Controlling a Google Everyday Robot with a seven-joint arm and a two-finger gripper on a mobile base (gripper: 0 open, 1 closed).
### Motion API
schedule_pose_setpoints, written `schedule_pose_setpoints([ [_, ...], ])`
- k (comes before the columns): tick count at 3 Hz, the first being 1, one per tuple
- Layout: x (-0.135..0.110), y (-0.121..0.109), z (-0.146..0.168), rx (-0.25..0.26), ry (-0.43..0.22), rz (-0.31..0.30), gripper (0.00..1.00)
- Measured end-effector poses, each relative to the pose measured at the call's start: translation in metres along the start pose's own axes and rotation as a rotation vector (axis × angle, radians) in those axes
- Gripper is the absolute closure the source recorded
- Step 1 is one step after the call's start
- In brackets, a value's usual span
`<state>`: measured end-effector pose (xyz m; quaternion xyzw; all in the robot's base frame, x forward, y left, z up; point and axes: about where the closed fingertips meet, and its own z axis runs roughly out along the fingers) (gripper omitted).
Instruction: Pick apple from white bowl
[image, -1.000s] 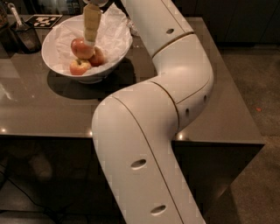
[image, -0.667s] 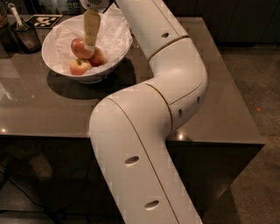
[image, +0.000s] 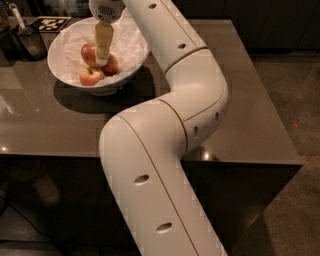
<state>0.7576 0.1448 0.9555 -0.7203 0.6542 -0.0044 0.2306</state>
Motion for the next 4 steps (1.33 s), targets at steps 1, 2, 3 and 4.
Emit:
schedule_pose_setpoints([
  [1,-0.001,0.002,0.012,-0.020,-0.001,-0.005,0.00],
  [2,-0.003,0.005,0.022,-0.039,-0.003,-0.013,0.00],
  [3,-0.003,0.007,0.032,-0.057,-0.008,-0.017,0.00],
  [4,0.000,0.009,0.040,-0.073,-0.012,-0.018,0.00],
])
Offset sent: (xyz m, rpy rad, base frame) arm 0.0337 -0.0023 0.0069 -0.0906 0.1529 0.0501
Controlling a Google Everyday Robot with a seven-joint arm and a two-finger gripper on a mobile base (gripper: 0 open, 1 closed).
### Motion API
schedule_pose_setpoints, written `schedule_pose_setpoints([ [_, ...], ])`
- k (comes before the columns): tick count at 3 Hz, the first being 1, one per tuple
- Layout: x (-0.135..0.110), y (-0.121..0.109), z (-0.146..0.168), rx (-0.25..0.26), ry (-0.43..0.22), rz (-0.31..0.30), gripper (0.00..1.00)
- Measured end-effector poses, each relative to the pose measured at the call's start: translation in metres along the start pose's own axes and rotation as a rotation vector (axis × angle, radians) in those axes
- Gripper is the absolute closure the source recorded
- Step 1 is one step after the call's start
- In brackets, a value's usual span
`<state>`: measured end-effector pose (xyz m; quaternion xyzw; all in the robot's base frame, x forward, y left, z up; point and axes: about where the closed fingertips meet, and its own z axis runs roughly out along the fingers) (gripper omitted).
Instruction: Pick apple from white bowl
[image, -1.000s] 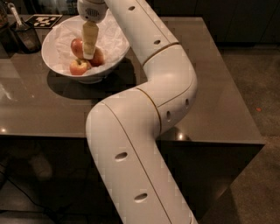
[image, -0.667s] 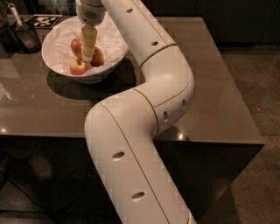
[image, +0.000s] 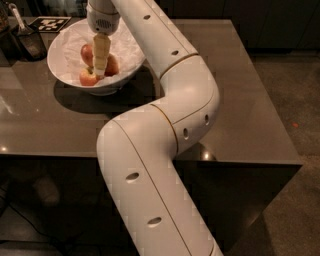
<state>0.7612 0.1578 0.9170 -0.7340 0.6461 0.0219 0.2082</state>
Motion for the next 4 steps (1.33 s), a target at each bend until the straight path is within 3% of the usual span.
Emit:
schedule_pose_setpoints([
  [2,0.0045,0.0038,0.0151,-0.034,-0.013,-0.005,0.00],
  [4,0.0016,0.0025,0.0154,-0.029,-0.028,-0.016,0.41],
])
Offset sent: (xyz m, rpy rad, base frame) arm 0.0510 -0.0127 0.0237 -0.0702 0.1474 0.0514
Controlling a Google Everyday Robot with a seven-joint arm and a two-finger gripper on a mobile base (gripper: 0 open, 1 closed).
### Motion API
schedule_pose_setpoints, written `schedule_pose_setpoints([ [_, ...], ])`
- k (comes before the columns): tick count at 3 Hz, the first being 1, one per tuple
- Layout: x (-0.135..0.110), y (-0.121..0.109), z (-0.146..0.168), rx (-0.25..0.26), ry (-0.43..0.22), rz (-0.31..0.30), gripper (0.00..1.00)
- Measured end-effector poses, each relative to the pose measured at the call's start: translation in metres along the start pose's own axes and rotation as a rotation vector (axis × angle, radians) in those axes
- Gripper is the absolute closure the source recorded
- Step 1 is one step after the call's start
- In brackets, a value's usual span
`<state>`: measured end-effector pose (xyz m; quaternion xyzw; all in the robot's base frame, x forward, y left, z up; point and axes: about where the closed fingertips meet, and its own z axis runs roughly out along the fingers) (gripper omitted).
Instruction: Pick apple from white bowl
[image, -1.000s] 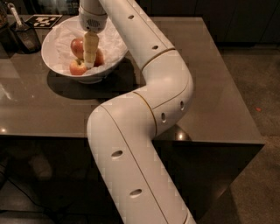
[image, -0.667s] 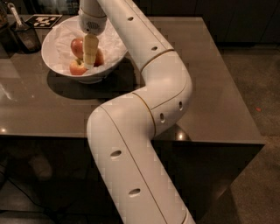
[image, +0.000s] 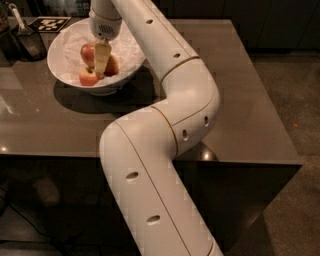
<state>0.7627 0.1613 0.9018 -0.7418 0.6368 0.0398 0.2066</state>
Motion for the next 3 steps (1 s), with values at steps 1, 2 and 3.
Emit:
schedule_pose_setpoints([
  [1,0.000,0.000,0.000,0.000,0.000,0.000,0.66],
  [2,0.000,0.000,0.000,0.001,0.000,0.000,0.89],
  [3,-0.008,-0.011,-0.005,0.049,-0.014,-0.008,1.00],
])
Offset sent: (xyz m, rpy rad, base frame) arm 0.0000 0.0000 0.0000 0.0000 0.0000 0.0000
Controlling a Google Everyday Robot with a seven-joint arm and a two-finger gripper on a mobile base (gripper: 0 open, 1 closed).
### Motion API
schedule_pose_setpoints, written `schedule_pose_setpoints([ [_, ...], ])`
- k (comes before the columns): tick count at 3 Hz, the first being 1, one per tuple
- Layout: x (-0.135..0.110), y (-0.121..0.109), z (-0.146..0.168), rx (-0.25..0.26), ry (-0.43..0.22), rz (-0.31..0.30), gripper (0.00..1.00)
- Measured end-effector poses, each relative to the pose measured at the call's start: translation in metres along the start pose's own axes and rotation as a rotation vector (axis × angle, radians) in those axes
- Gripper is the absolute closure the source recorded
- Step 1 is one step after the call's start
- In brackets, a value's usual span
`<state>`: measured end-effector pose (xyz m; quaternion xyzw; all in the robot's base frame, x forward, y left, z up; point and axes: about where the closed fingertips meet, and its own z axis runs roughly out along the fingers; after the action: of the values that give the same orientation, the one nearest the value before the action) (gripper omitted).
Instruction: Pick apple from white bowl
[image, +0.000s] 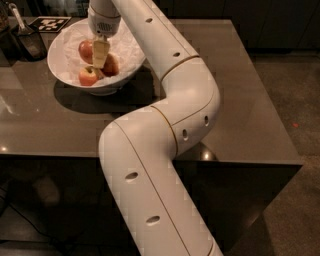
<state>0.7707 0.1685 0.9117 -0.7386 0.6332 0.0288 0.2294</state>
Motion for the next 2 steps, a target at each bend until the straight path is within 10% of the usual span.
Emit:
schedule_pose_setpoints([
  [2,-0.024,-0.018,-0.049,0.125,-0.017,-0.024,1.00],
])
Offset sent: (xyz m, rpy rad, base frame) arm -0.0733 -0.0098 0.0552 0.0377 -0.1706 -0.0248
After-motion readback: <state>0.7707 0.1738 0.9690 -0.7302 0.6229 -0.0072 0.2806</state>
